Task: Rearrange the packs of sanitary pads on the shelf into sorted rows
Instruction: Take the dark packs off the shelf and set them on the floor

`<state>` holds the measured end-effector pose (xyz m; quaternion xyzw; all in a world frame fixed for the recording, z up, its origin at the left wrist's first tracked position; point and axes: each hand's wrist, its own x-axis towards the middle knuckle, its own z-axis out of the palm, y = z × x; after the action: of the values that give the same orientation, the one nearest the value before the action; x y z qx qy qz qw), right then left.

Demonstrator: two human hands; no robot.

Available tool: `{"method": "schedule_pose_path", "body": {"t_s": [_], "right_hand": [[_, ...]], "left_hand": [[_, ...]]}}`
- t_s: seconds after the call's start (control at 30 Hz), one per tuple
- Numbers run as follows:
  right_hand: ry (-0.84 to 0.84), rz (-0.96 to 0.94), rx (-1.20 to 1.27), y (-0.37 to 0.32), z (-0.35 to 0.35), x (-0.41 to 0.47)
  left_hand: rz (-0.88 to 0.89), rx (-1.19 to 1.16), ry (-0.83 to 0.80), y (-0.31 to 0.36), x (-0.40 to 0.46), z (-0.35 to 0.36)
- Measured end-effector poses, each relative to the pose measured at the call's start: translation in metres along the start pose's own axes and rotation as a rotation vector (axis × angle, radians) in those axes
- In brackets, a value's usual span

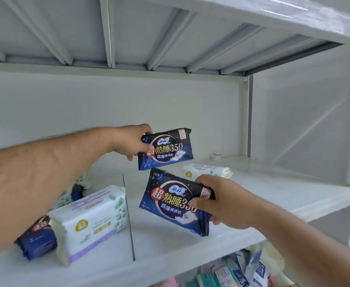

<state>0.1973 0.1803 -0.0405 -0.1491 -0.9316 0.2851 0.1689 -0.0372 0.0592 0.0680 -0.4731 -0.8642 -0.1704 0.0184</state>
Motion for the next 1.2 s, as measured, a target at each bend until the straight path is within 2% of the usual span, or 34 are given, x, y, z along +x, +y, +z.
{"method": "schedule_pose_path", "body": {"t_s": [0.27, 0.4, 0.67, 1.0, 1.2], "right_hand": [[0.055, -0.12, -0.111, 0.0, -0.04, -0.104], [0.033, -0.188, -0.098, 0.007, -0.046, -0.156], [-0.043, -0.297, -0.226, 0.008, -0.028, -0.243], [-0.006, -0.201, -0.254, -0.003, 0.035, -0.343], [-0.113, -0.139, -0.286, -0.004, 0.091, -0.415]], "left_hand": [[-0.029, -0.26, 0.303, 0.066, -0.131, 0.017], [-0.078, -0.332, 0.381, 0.096, -0.188, 0.034], [-0.17, -0.343, 0.352, 0.121, -0.292, 0.07], [-0.272, -0.378, 0.261, 0.098, -0.428, 0.124], [-0.316, -0.42, 0.213, 0.087, -0.507, 0.178]]}}
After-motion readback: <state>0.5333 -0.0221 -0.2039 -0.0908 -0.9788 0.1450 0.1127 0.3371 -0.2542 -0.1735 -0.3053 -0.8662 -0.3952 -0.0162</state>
